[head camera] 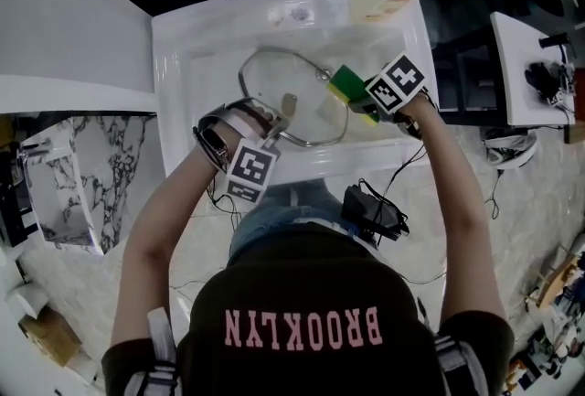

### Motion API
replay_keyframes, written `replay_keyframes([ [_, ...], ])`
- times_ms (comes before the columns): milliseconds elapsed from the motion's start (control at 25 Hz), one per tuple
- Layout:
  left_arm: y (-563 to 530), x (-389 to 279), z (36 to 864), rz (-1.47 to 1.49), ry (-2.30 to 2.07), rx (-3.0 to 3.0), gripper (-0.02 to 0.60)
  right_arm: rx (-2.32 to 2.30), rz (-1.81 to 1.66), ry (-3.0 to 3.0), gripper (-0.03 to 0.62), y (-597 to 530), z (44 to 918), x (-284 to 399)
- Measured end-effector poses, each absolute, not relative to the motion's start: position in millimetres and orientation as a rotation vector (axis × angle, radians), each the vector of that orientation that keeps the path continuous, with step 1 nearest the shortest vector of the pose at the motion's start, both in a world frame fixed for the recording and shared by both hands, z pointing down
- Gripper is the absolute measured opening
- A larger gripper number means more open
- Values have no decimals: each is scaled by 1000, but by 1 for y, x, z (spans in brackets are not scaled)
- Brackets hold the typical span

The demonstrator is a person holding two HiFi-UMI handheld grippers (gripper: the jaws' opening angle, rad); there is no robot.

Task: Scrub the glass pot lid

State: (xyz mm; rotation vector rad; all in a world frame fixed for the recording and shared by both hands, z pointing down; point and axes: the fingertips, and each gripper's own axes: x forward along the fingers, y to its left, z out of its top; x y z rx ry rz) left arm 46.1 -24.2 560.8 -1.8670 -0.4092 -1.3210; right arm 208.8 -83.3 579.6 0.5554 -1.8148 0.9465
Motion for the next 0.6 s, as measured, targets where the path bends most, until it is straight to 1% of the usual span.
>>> replay_keyframes([
  [160,-25,47,560,-1320,-409,-1868,35,602,990,-1974,287,-84,539,189],
  [280,-26,46,560,-1320,-406,-1857,35,579,1030,-2069,287,-81,522,162],
  [600,-25,47,560,-1318,-398,-1842,35,463,1037,-2100,287,-78,541,94],
])
